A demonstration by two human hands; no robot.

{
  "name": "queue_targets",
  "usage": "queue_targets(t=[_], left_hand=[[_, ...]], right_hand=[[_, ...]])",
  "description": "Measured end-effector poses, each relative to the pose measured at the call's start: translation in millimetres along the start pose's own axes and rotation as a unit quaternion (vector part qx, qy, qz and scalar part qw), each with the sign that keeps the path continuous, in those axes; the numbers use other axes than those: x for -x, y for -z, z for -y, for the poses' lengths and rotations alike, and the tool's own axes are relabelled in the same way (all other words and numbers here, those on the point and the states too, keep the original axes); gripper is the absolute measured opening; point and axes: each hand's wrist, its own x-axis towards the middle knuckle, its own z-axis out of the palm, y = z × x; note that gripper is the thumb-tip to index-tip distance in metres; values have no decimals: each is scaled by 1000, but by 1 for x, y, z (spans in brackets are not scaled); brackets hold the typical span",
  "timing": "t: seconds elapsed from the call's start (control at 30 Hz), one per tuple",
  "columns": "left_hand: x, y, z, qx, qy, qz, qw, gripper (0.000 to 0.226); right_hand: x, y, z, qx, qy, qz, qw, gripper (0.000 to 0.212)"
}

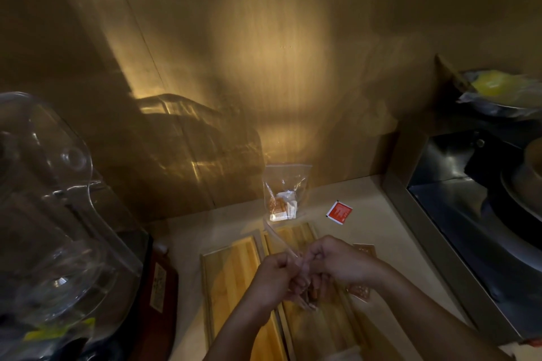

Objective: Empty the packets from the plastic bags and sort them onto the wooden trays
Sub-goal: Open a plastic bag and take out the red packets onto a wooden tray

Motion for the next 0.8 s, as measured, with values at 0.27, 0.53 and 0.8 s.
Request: queue_targets(t=[0.27, 0.53, 0.8], left_hand=[[8, 3, -6, -33, -18, 36, 999, 34], [11, -11, -3, -427, -102, -116, 891, 17], [1, -10, 12, -183, -45, -105, 977, 24]], right_hand=[[1, -2, 5, 81, 6, -11, 997, 25], [8, -9, 12, 349, 17, -116, 930, 38], [13, -13, -4, 274, 40, -90, 957, 8]])
